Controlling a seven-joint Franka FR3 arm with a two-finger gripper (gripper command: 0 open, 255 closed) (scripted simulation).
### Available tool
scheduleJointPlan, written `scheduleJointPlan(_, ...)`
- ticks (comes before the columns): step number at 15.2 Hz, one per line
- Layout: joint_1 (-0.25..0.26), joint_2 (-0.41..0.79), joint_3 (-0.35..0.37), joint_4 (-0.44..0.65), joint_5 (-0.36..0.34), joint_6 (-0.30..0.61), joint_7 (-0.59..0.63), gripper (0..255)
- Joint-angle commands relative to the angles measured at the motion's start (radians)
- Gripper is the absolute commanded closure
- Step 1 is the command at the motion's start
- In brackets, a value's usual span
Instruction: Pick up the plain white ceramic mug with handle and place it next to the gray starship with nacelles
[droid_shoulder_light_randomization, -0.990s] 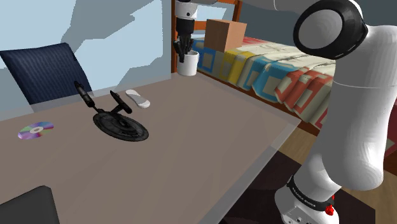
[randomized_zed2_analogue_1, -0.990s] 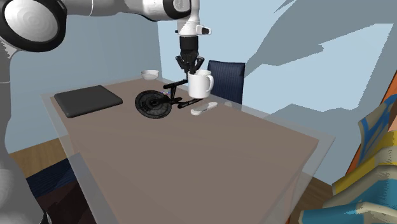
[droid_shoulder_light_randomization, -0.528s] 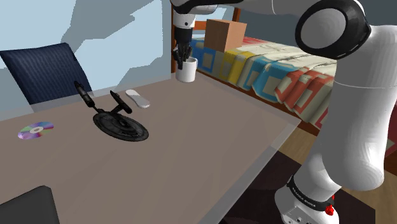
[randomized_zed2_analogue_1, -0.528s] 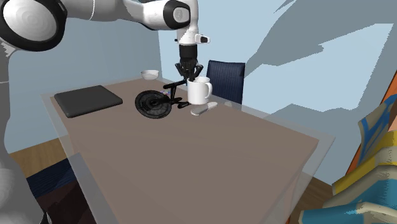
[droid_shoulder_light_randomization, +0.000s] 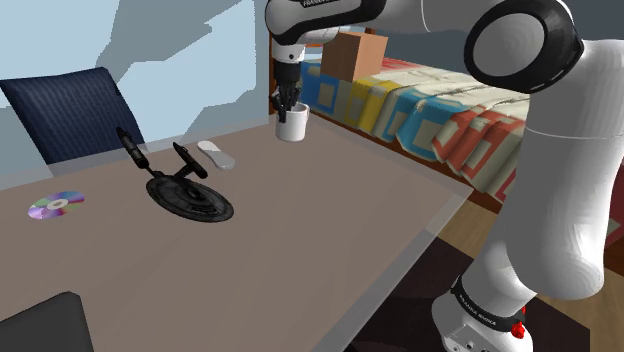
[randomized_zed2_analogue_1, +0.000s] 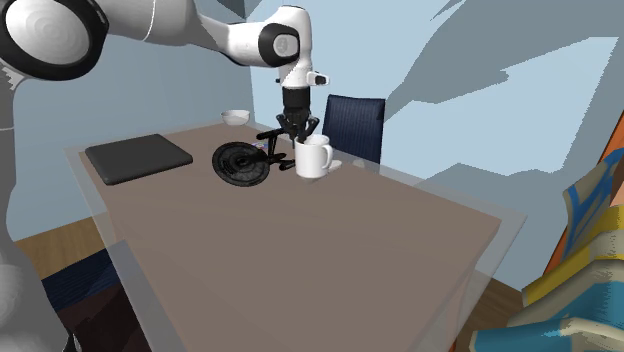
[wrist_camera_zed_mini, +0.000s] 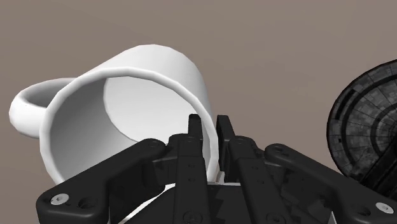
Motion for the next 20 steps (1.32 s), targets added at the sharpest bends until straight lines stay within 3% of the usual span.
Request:
scheduleJointPlan(1,0.001,-0.003,0.000,-0.028,0.000,0.027,0.000,255)
scheduleJointPlan(20,0.001,0.057,0.007,-0.202,0.017,0.258,-0.012,255)
